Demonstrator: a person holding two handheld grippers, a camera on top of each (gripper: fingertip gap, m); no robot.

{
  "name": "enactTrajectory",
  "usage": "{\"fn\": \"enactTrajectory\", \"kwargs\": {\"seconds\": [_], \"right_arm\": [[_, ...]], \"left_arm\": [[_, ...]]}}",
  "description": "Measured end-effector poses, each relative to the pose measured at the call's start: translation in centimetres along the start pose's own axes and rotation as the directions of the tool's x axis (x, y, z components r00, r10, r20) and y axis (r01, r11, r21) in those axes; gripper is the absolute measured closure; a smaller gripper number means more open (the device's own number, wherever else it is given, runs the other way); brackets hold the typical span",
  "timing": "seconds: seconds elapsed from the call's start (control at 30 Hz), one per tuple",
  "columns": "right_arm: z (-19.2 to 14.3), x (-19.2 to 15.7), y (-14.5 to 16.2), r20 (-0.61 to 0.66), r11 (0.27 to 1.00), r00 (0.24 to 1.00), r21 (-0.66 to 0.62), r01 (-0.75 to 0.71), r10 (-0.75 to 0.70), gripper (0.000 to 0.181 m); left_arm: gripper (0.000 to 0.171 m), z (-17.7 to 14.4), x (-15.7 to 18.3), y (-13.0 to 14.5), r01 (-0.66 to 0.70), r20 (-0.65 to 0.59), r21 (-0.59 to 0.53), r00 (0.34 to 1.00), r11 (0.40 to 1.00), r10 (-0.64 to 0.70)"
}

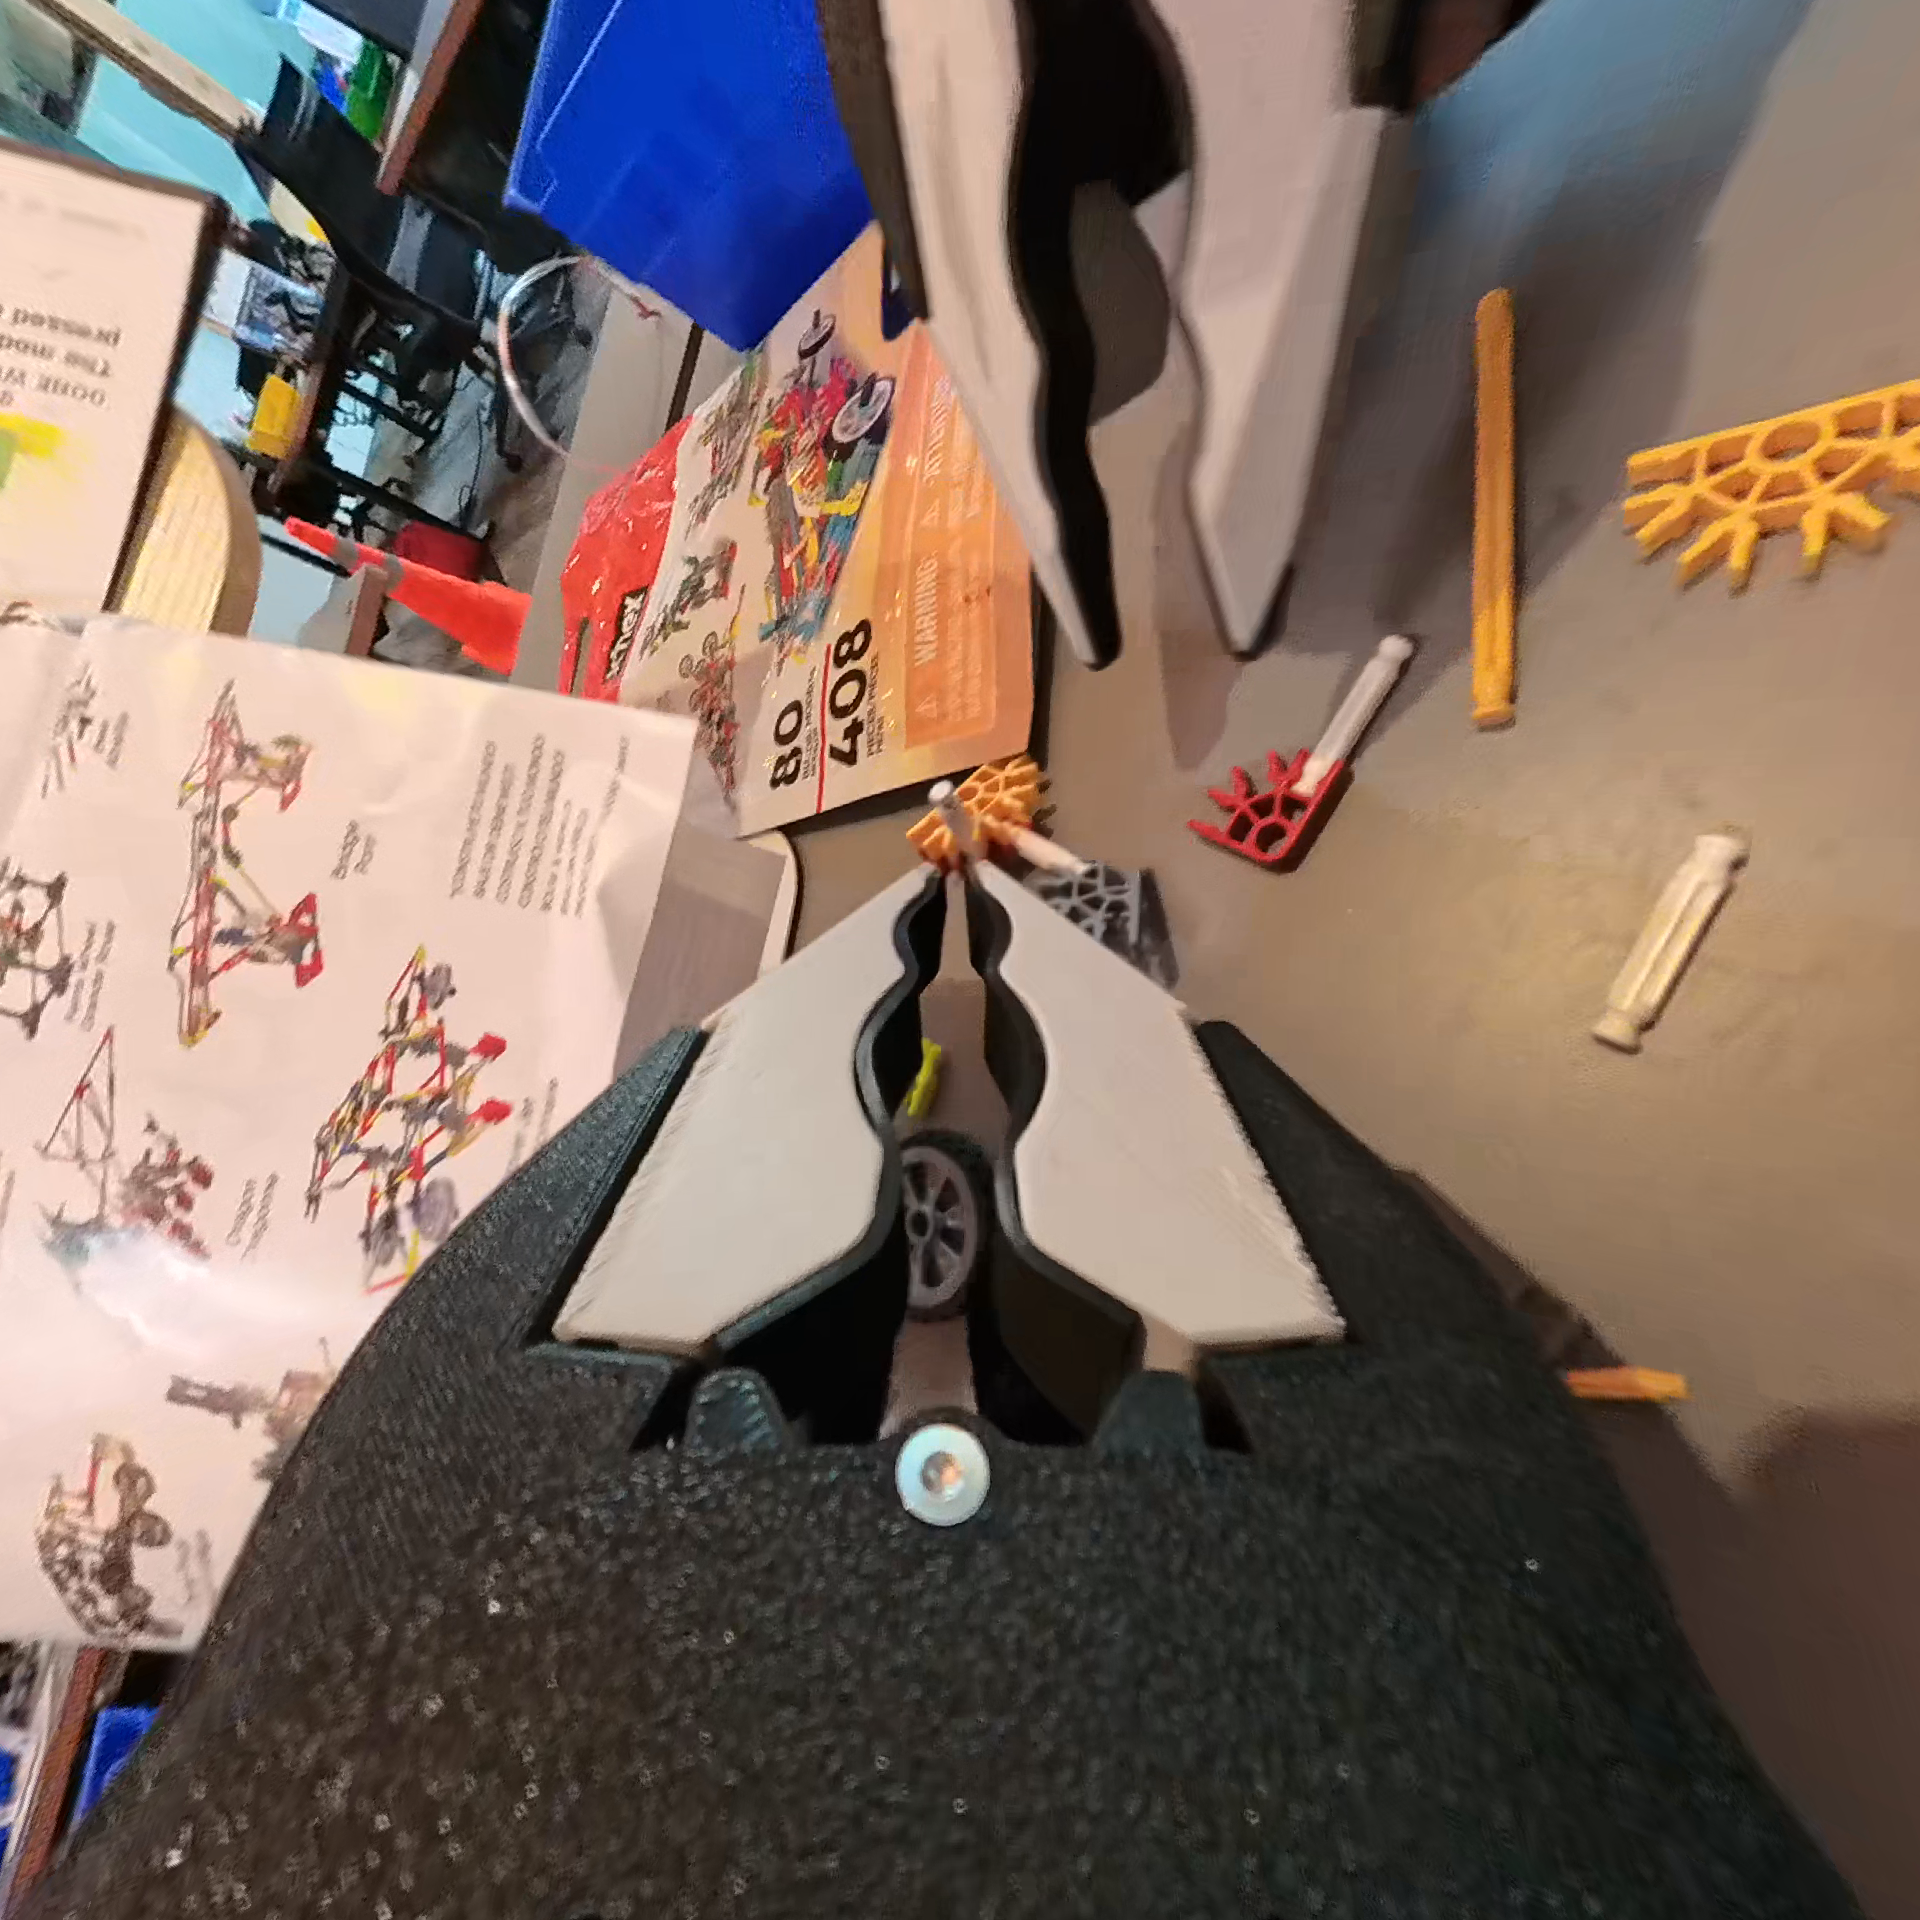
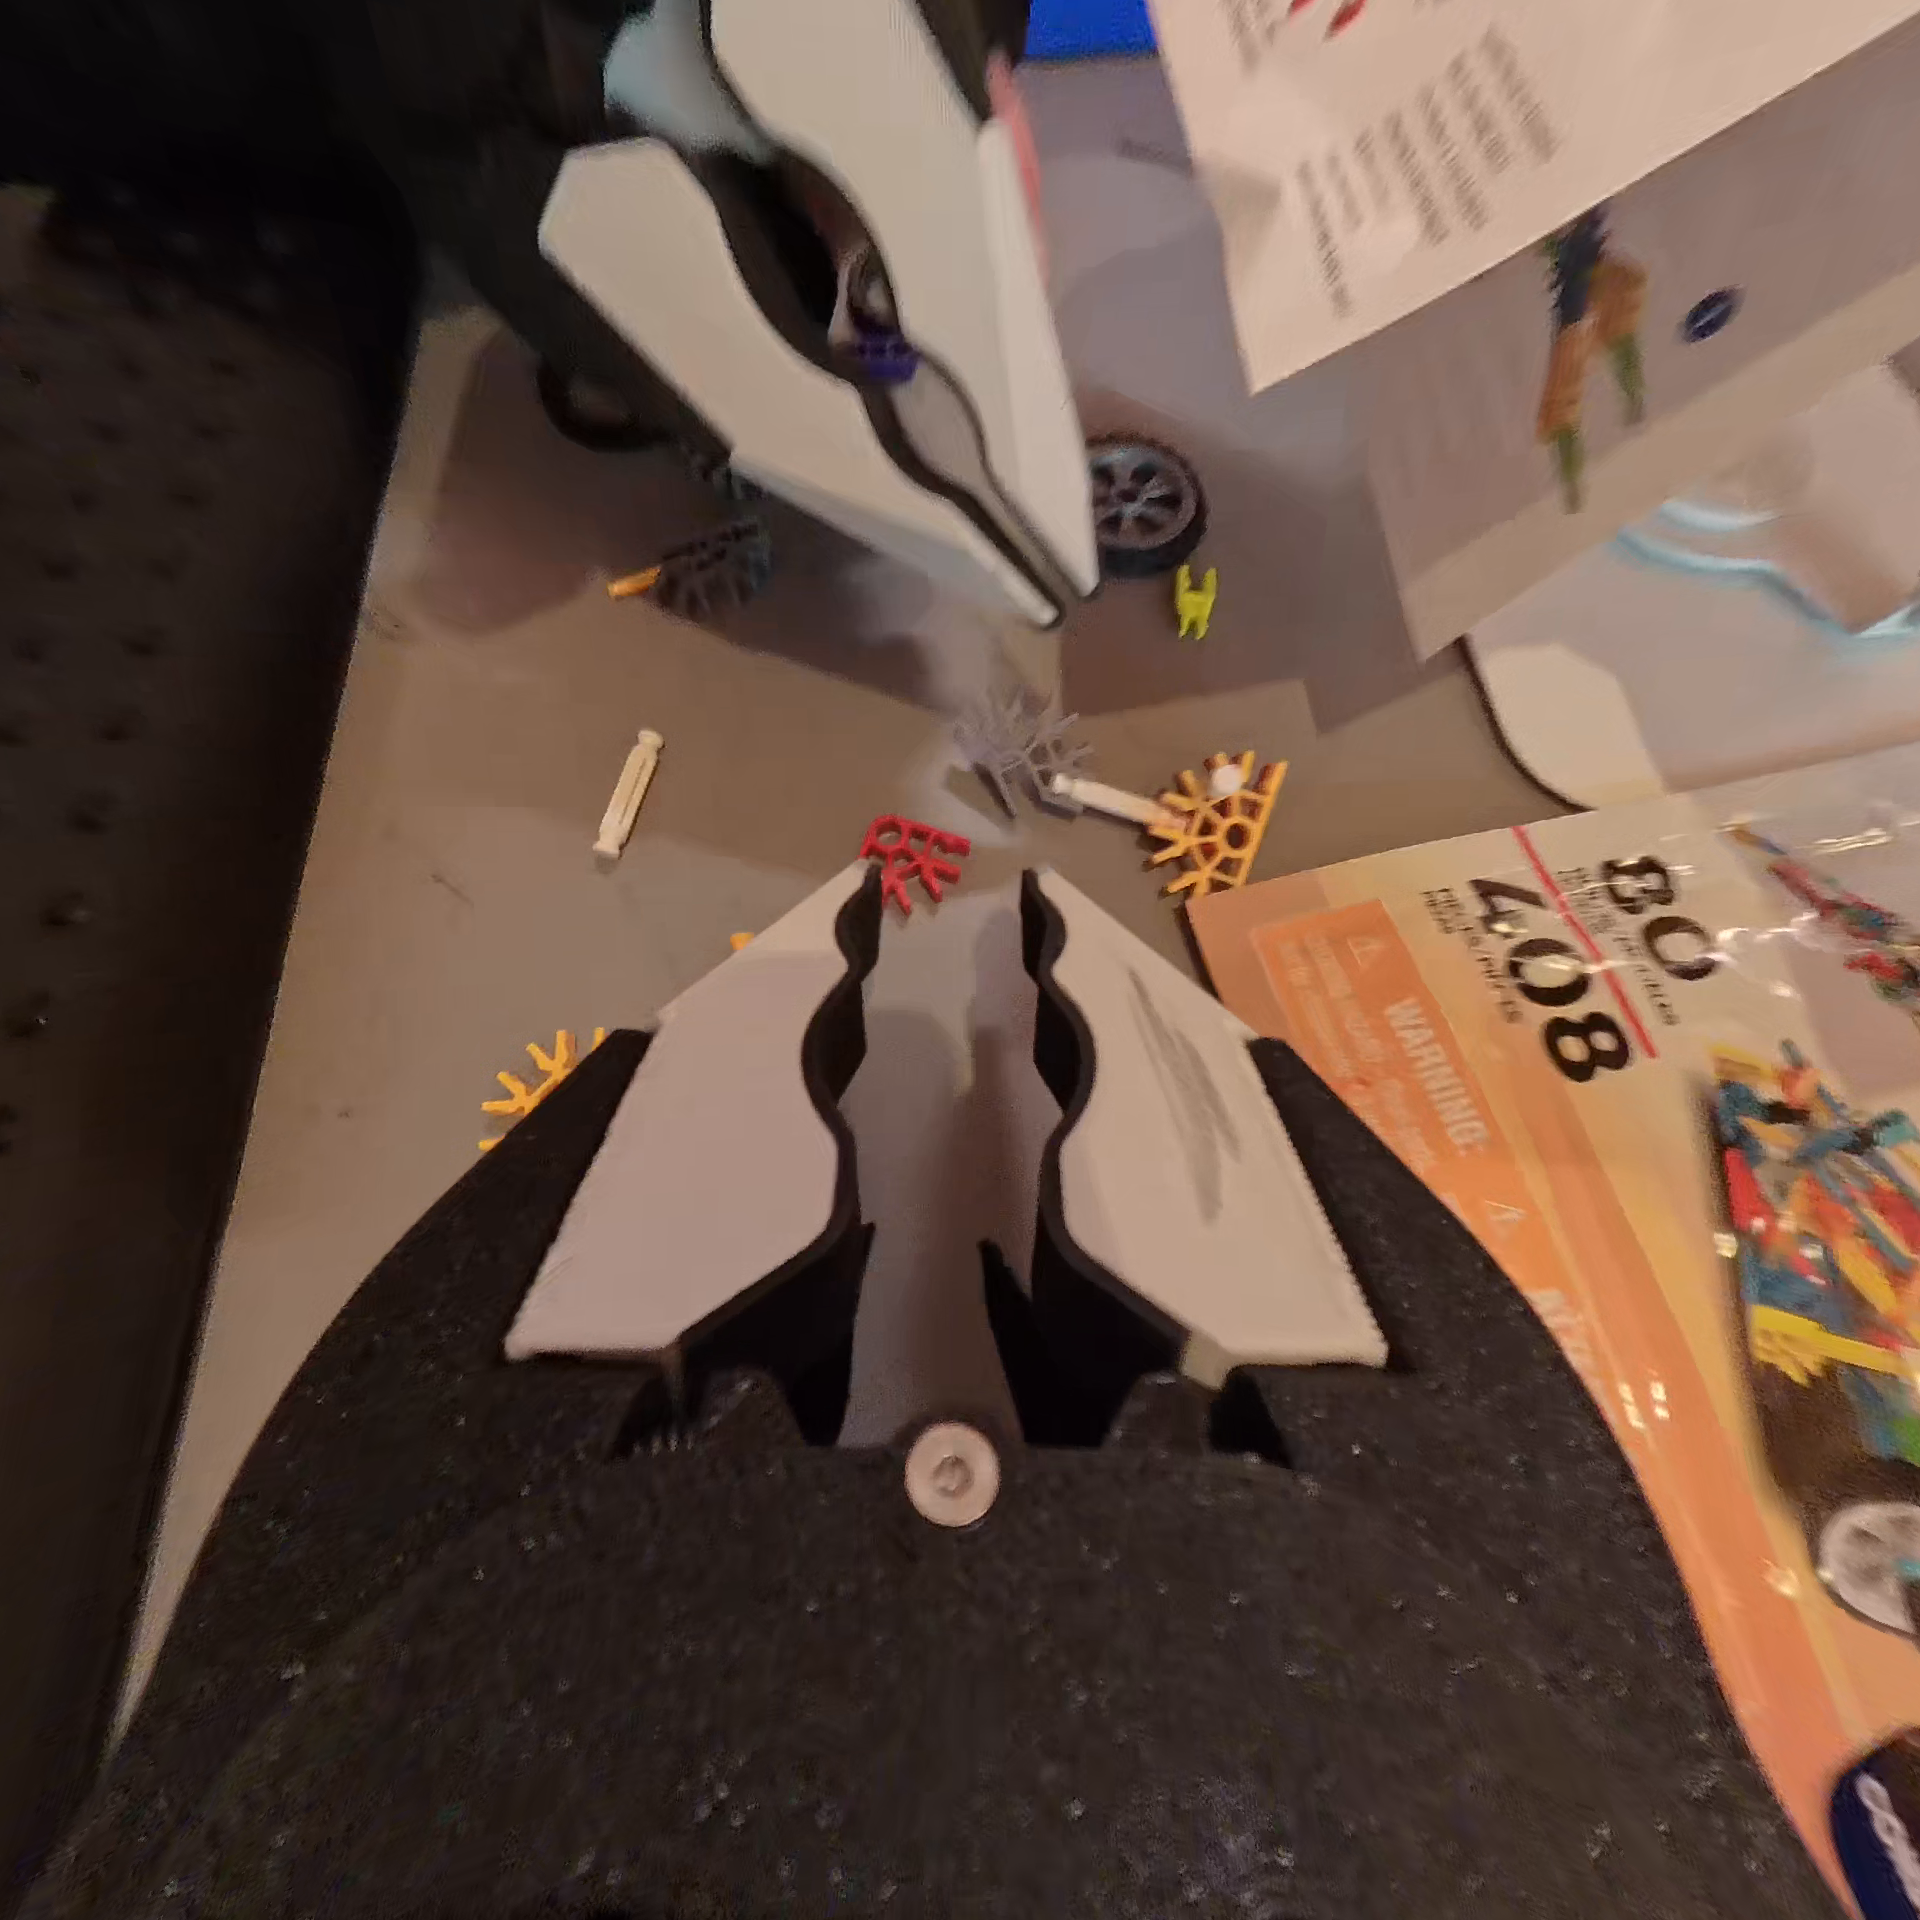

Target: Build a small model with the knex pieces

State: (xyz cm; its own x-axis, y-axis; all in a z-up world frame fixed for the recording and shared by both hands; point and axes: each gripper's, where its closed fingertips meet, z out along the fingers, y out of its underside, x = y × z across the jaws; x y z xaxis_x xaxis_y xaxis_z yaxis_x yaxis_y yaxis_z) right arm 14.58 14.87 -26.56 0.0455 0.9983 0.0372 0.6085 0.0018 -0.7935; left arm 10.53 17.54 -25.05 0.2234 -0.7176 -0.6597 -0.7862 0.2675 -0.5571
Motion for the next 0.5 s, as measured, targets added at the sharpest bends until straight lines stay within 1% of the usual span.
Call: {"fn": "enactTrajectory", "kwargs": {"seconds": [0.1,0.2,0.33,0.4,0.43,0.5], "right_arm": [[1.7,-1.0,0.9,0.033,0.998,0.999,-0.065,0.008,-0.006,0.147],[2.7,-1.3,2.0,0.012,0.986,0.997,-0.147,0.073,-0.072,0.148],[2.9,-0.9,1.8,-0.036,0.977,0.989,-0.165,0.136,-0.144,0.160],[2.9,-0.9,1.7,-0.035,0.977,0.989,-0.167,0.134,-0.142,0.160],[2.9,-0.9,1.7,-0.032,0.978,0.990,-0.164,0.131,-0.138,0.161],[2.9,-0.8,1.7,-0.038,0.978,0.989,-0.161,0.135,-0.143,0.161]], "left_arm": [[0.168,-0.4,-0.9,0.5,0.013,0.021,0.009,1.000,1.000,-0.013],[0.168,-0.6,-1.5,0.8,0.002,0.027,0.037,1.000,0.999,-0.003],[0.166,-0.9,-1.7,0.7,-0.038,0.022,0.114,0.999,0.993,0.036],[0.165,-1.1,-1.7,0.4,-0.045,0.028,0.141,0.999,0.989,0.041],[0.165,-1.1,-1.6,0.3,-0.041,0.025,0.150,0.999,0.988,0.038],[0.161,-0.9,-1.5,0.6,-0.020,0.013,0.128,1.000,0.992,0.018]]}}
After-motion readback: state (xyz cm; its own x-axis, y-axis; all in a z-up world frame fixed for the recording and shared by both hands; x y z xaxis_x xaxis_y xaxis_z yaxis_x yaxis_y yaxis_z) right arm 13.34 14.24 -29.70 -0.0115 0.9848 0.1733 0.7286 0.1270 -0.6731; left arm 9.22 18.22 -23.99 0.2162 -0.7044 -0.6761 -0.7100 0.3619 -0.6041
